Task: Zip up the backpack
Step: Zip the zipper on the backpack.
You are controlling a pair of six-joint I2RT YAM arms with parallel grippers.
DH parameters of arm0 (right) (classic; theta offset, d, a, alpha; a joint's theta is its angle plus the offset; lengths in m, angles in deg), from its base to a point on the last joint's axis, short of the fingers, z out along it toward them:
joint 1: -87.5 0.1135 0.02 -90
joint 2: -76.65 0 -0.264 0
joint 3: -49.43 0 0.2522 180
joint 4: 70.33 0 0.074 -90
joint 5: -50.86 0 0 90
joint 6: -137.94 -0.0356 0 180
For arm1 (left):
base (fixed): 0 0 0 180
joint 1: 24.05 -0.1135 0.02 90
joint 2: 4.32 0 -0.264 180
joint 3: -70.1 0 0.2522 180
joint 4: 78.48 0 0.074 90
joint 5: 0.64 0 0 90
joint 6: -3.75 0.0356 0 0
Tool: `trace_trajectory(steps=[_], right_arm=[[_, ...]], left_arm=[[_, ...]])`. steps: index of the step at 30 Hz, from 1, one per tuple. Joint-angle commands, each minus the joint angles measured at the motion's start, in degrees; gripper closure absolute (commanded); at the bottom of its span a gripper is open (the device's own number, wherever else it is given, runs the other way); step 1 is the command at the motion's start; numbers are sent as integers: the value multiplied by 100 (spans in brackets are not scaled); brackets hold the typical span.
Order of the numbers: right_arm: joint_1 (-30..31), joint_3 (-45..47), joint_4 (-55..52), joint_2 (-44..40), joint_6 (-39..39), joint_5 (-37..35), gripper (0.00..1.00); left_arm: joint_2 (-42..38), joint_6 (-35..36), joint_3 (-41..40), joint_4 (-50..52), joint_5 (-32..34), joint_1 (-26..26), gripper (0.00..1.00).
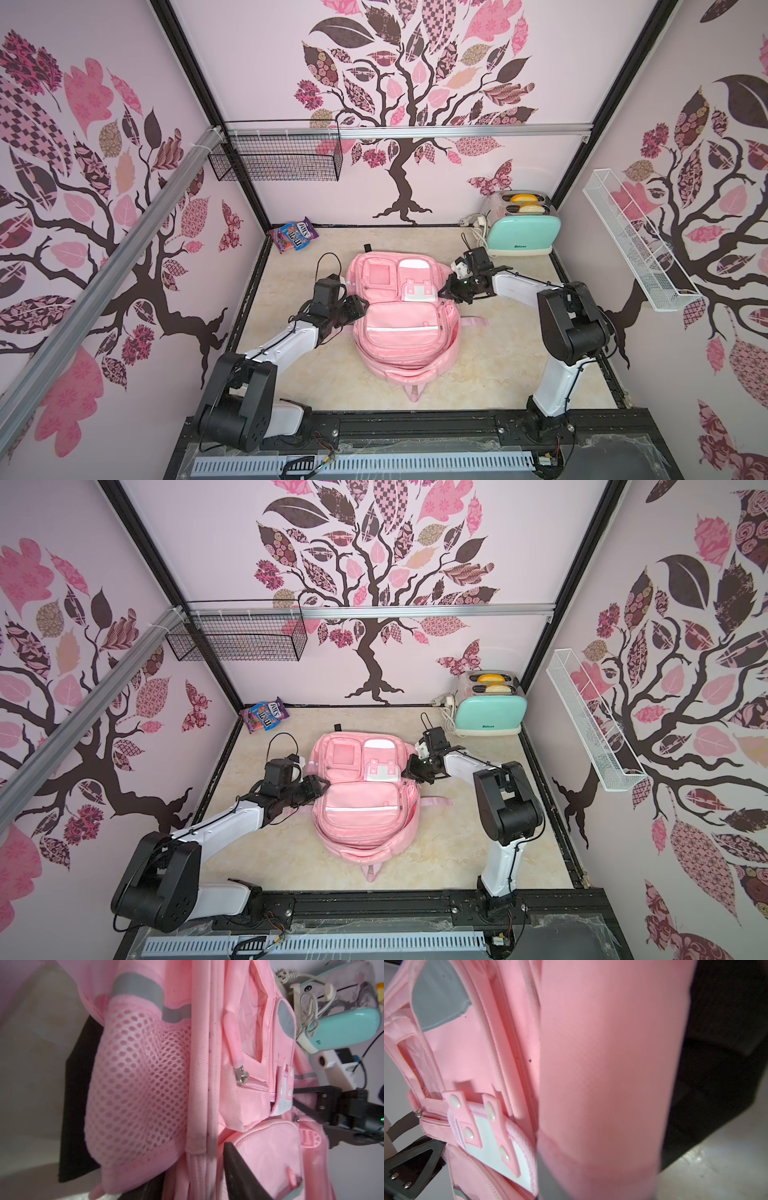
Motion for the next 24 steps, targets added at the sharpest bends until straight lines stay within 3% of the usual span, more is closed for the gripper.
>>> trace_trajectory(steps=[1,7,12,14,19,21,24], right_arm=[[454,-196,-334,329,245,32,100],[476,-467,-733,418,394,-277,100],[463,-860,-1462,363,397,-1344,100],[466,-1071,-1821,276,365,-1887,91],[467,-1596,-2431,-189,245,-3139,50],[461,-1933,-2681,-321,281,-3448,43],[470,-2502,-3033,-462,355,-3693,41]], left_arm=[[99,-86,-93,-1087,-925,206,72],[-37,-82,-280,-1466,-1088,207,99],[-210,-118,-494,-1676,-1050,151,100],[-286,-184,-587,-1696,-946,79,100],[-468,-293,-773,-1799,-864,-62,100],[-526,-336,-784,-1833,-869,-77,100],[-597,-372,-816,-1850,-876,-87,100]])
